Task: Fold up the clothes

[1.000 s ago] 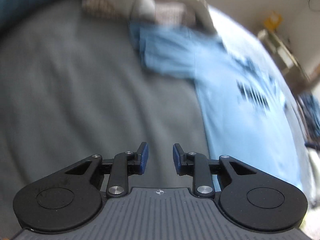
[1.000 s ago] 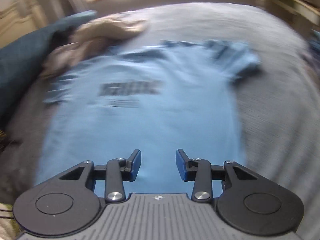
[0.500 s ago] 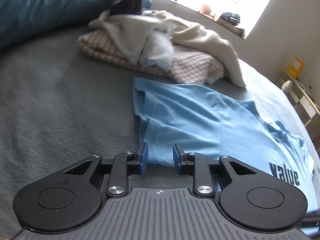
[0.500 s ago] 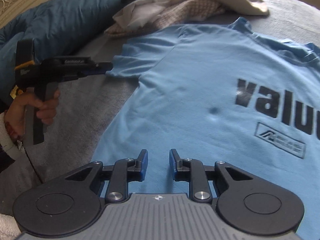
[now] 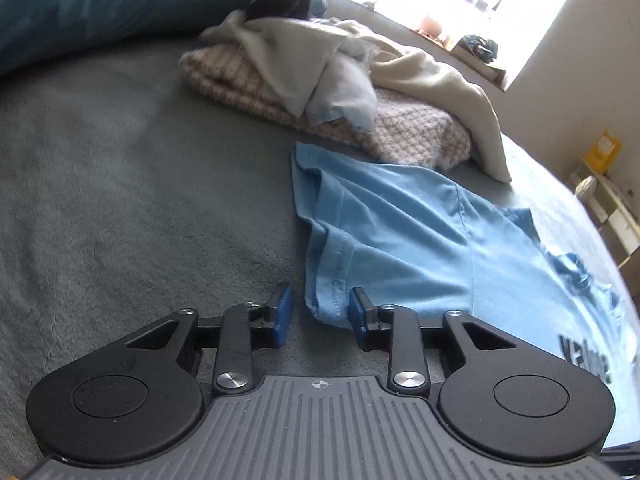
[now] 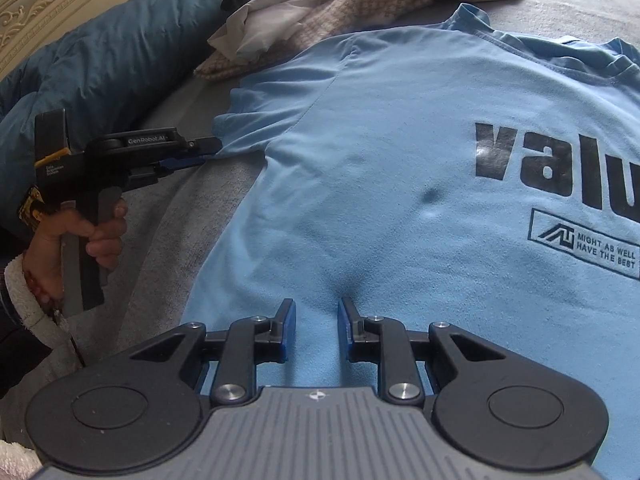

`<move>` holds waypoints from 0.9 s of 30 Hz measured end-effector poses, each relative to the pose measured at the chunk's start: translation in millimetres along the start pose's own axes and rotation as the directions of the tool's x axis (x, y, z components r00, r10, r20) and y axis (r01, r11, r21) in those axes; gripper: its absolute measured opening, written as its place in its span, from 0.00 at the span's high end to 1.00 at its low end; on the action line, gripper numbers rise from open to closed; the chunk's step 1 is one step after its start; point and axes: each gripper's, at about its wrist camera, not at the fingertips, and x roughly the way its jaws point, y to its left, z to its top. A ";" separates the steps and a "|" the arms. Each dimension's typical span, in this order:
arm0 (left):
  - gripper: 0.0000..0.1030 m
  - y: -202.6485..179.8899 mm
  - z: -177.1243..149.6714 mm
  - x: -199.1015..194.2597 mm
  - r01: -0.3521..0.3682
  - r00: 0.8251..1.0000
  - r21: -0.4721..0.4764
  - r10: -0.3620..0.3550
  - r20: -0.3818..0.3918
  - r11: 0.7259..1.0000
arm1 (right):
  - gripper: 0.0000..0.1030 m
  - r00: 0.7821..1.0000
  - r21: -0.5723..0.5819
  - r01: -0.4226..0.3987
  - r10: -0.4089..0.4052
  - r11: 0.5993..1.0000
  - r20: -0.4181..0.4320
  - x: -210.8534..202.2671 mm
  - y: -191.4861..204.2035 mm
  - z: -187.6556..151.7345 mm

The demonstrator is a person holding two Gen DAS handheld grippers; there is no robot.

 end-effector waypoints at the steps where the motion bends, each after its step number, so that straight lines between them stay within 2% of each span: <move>1: 0.94 -1.2 -0.1 -2.0 -0.005 1.000 -0.012 0.005 -0.001 1.000 | 0.76 1.000 0.005 -0.004 0.004 1.000 0.003 -0.1 -0.8 -0.5; 5: 0.96 -6.1 -0.5 -10.2 -0.026 1.000 -0.060 0.026 -0.003 0.998 | 0.76 1.000 0.015 -0.011 0.011 1.000 0.006 -0.3 -2.7 -0.8; 8: 0.96 -6.9 -0.5 -7.9 -0.060 0.998 -0.074 0.058 -0.034 0.995 | 0.76 1.000 0.019 -0.014 0.014 1.000 0.008 0.2 -4.1 -0.9; 10: 0.92 -3.7 -1.3 -0.7 -0.076 0.995 -0.084 0.070 -0.070 0.994 | 0.76 1.000 0.027 -0.018 0.018 0.999 0.009 -0.1 -5.8 -0.6; 15: 0.85 0.7 -2.1 -8.7 -0.084 0.995 -0.104 0.077 -0.071 0.991 | 0.76 1.000 0.032 -0.021 0.021 0.999 0.010 -1.6 -7.6 -0.1; 19: 0.84 -5.6 -5.1 -28.6 -0.176 0.984 -0.036 0.176 -0.012 0.984 | 0.76 1.000 0.030 -0.018 0.017 0.999 0.009 -2.3 -7.2 0.0; 21: 0.84 -14.0 -7.1 -39.4 -0.203 0.977 0.013 0.202 0.071 0.979 | 0.76 1.000 0.031 -0.018 0.018 0.999 0.010 -2.2 -7.1 -0.3; 23: 0.83 -26.3 -6.9 -40.6 -0.186 0.977 0.068 0.177 0.118 0.980 | 0.76 1.000 0.031 -0.018 0.017 0.999 0.011 -1.9 -7.1 -0.7; 27: 0.83 -54.8 -3.0 -13.3 -0.045 0.994 0.165 0.027 0.109 0.985 | 0.76 1.000 0.030 -0.015 0.014 0.999 0.013 -1.6 -6.8 -1.2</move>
